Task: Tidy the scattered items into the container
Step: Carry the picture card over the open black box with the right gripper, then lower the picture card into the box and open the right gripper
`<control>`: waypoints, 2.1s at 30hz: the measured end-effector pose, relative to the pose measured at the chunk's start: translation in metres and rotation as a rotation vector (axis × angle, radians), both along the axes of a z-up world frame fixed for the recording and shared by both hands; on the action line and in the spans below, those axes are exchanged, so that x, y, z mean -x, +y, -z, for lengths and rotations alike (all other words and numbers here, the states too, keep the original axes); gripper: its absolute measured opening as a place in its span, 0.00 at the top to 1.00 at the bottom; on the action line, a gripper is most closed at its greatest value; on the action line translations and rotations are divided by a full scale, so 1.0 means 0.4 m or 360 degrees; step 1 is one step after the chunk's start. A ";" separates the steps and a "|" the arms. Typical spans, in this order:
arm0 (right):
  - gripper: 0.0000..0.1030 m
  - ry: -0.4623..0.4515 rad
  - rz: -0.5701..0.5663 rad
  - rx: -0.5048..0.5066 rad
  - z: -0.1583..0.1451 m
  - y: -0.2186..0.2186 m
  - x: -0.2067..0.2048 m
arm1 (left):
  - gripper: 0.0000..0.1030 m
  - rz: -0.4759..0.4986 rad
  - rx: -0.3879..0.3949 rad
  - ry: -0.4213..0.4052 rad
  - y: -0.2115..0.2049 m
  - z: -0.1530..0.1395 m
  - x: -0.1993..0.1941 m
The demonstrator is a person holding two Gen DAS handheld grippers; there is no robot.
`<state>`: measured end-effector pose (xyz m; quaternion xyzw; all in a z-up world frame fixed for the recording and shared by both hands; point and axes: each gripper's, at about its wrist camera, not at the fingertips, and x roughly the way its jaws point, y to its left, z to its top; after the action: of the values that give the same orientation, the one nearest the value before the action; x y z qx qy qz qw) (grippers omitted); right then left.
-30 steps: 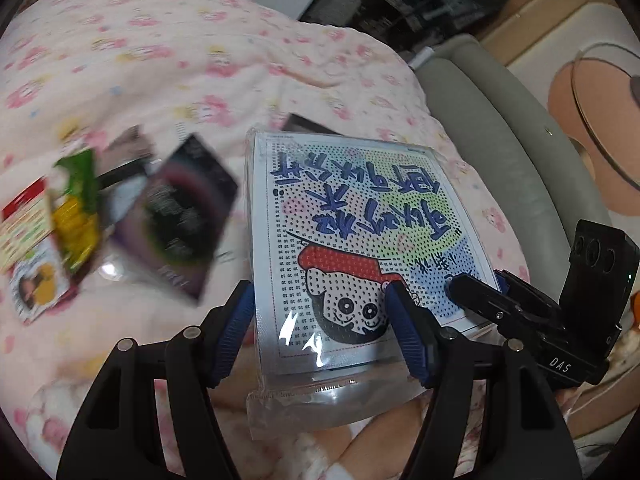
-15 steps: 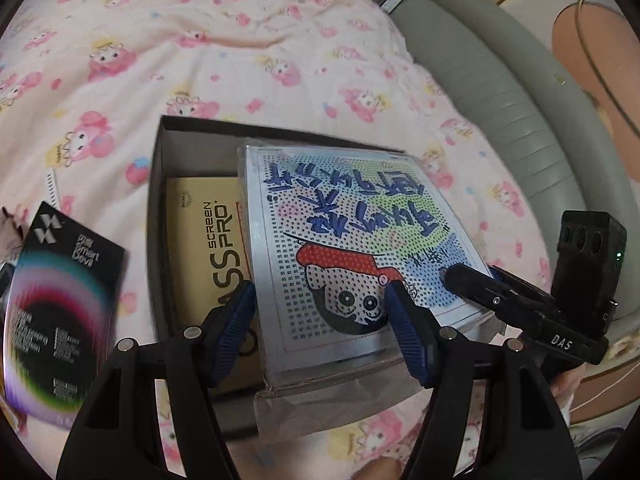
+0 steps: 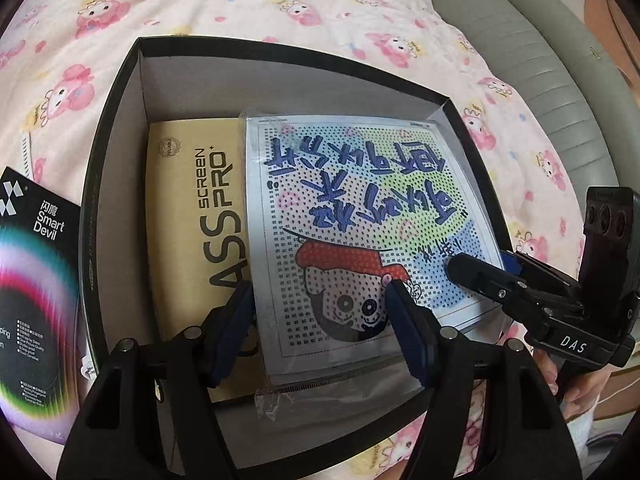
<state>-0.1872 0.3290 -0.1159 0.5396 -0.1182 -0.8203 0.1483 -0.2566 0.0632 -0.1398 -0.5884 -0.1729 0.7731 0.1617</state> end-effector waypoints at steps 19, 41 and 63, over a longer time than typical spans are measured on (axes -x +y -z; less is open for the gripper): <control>0.54 0.0170 -0.0010 -0.0266 -0.034 -0.023 -0.015 | 0.39 0.0004 0.0198 -0.0051 0.030 0.025 -0.014; 0.54 0.0279 0.0437 -0.0223 -0.086 0.132 -0.013 | 0.43 0.0082 0.0305 -0.0242 0.160 0.063 0.088; 0.60 0.0023 -0.0068 -0.0488 0.037 -0.071 0.170 | 0.62 -0.0225 0.0318 -0.0060 0.062 0.038 0.253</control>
<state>-0.2550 0.3007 -0.1306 0.5524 0.0210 -0.8292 0.0826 -0.3577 0.0879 -0.1549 -0.6024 -0.1392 0.7847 0.0440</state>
